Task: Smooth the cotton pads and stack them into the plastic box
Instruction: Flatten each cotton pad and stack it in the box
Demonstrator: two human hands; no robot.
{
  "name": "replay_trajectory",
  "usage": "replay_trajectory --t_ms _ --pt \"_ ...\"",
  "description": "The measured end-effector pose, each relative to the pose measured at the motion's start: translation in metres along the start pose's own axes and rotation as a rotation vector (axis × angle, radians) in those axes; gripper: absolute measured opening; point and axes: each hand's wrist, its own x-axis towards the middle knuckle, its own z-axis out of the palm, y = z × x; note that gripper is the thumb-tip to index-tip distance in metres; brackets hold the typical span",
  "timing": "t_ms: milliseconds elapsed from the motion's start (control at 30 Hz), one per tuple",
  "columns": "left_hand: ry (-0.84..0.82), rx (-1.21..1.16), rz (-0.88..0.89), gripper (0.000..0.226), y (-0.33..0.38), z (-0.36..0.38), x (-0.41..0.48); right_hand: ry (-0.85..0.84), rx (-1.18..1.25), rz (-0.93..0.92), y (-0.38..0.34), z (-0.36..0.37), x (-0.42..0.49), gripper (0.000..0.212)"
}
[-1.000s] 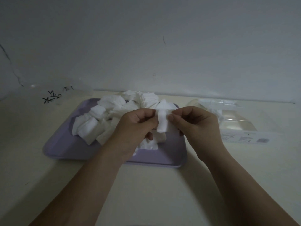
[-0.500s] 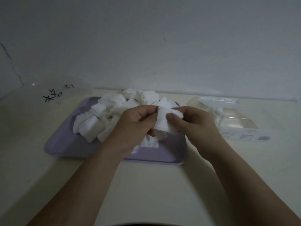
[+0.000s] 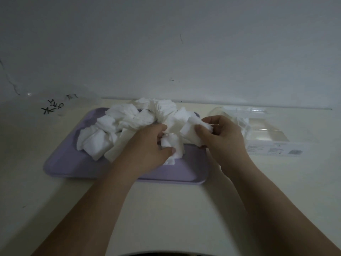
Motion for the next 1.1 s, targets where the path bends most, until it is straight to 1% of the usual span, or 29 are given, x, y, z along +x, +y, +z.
replay_trajectory --t_ms 67,133,233,300,400,467,500,567,633,733,800,867,1000,1100 --pt "-0.018 -0.039 -0.013 0.071 0.000 0.000 -0.001 0.004 -0.010 0.009 0.000 0.000 0.000 0.017" --pt "-0.018 -0.058 0.004 0.063 0.000 0.000 -0.001 0.008 -0.011 0.010 0.000 0.001 0.000 0.017" --pt "0.001 -0.101 0.013 0.022 0.002 -0.002 -0.001 0.012 -0.004 0.026 0.001 0.002 0.000 0.019" --pt "0.044 -0.174 -0.002 0.011 0.006 -0.004 -0.002 0.025 0.002 0.032 0.001 0.001 0.000 0.020" --pt "0.097 -0.440 -0.026 0.008 0.011 -0.012 -0.002 0.034 0.026 0.032 0.001 0.000 0.001 0.024" --pt "0.029 -0.672 -0.049 0.014 0.016 -0.016 -0.002 0.030 0.047 0.038 0.000 0.000 0.001 0.029" --pt "-0.022 -0.761 -0.050 0.017 0.018 -0.017 -0.002 0.016 0.071 0.038 -0.001 0.000 0.001 0.027" --pt "-0.091 -0.832 -0.029 0.021 0.022 -0.013 -0.004 -0.046 0.168 0.031 -0.004 0.001 -0.002 0.017" --pt "-0.110 -0.836 -0.019 0.020 0.024 -0.008 -0.006 -0.125 0.266 0.032 -0.009 0.003 -0.006 0.018" --pt "-0.099 -0.788 -0.023 0.017 0.023 -0.004 -0.008 -0.200 0.312 0.010 -0.014 0.003 -0.010 0.023" --pt "-0.064 -0.718 -0.015 0.014 0.021 -0.005 -0.008 -0.199 0.305 -0.002 -0.016 0.004 -0.011 0.025" --pt "-0.041 -0.708 -0.019 0.012 0.021 -0.005 -0.008 -0.187 0.269 -0.017 -0.015 0.004 -0.011 0.025" --pt "-0.032 -0.678 -0.025 0.016 0.023 -0.005 -0.009 -0.180 0.249 -0.043 -0.015 0.004 -0.011 0.025" --pt "-0.027 -0.664 -0.033 0.016 0.023 -0.006 -0.009 -0.180 0.237 -0.048 -0.015 0.005 -0.011 0.018"
